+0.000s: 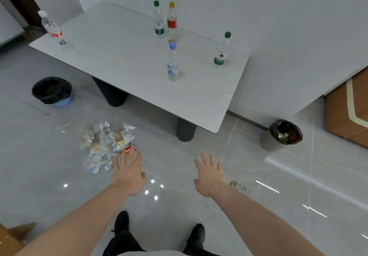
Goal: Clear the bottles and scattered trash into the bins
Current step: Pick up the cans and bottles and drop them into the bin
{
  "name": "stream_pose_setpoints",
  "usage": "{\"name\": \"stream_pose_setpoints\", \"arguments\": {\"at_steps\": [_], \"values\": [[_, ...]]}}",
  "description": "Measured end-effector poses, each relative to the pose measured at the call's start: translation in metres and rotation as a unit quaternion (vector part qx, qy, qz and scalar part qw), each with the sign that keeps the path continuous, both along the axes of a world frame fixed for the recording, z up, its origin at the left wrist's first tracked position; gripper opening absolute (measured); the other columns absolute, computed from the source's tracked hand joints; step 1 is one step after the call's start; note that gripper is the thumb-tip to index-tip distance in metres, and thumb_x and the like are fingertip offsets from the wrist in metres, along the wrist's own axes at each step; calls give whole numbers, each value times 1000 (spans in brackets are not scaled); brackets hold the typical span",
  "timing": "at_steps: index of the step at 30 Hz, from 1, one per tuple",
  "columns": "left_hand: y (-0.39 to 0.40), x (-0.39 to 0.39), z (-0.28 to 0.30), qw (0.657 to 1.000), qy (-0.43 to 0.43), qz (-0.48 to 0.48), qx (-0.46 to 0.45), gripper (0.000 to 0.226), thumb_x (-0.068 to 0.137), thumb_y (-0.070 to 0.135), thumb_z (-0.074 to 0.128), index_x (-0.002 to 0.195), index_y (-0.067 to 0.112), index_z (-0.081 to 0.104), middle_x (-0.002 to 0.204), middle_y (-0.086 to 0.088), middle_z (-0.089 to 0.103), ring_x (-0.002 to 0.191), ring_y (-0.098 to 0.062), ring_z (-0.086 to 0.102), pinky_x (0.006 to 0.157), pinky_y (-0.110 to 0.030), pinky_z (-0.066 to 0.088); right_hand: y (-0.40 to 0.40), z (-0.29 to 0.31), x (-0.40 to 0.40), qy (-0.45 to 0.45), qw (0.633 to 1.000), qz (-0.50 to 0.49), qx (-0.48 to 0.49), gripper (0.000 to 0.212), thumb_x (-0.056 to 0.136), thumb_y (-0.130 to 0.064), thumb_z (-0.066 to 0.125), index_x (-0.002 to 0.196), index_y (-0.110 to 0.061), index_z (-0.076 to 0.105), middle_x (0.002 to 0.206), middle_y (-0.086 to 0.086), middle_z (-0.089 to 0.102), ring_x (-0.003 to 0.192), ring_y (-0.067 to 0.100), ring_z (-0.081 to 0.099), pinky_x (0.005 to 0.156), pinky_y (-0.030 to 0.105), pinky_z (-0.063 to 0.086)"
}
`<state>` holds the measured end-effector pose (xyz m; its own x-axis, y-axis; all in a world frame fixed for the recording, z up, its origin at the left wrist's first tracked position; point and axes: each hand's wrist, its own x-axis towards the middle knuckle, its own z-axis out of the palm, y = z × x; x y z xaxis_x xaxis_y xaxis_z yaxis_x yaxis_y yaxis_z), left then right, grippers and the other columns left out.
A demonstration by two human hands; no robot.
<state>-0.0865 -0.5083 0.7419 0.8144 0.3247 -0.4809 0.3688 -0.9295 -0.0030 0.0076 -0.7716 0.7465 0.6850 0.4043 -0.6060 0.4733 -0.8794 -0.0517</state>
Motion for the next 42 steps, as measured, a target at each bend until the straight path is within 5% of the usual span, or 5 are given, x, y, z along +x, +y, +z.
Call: {"name": "stream_pose_setpoints", "arguments": {"at_steps": [12, 30, 42], "values": [[223, -53, -16, 998, 61, -33, -2, 75, 100, 44, 38, 161, 21, 1, 165, -7, -25, 152, -35, -22, 124, -55, -5, 217, -8, -72, 36, 997, -64, 11, 75, 101, -39, 44, 161, -21, 2, 167, 6, -18, 153, 37, -11, 123, 57, 8], [327, -57, -3, 994, 82, -53, 47, 74, 102, 47, 29, 161, 18, -4, 164, -8, -28, 150, -36, -25, 122, -56, -11, 310, -33, -70, 52, 998, -40, -19, 76, 102, -37, 41, 161, -20, -3, 165, 7, -23, 152, 39, -16, 122, 59, 4], [495, 27, -64, 982, 84, -169, 21, 75, 101, 42, 30, 160, 18, -10, 162, -7, -33, 148, -38, -29, 121, -59, -11, 447, -84, -36, 64, 981, -183, -22, 76, 101, -38, 42, 161, -22, -1, 165, 5, -23, 152, 37, -16, 124, 57, 6]]}}
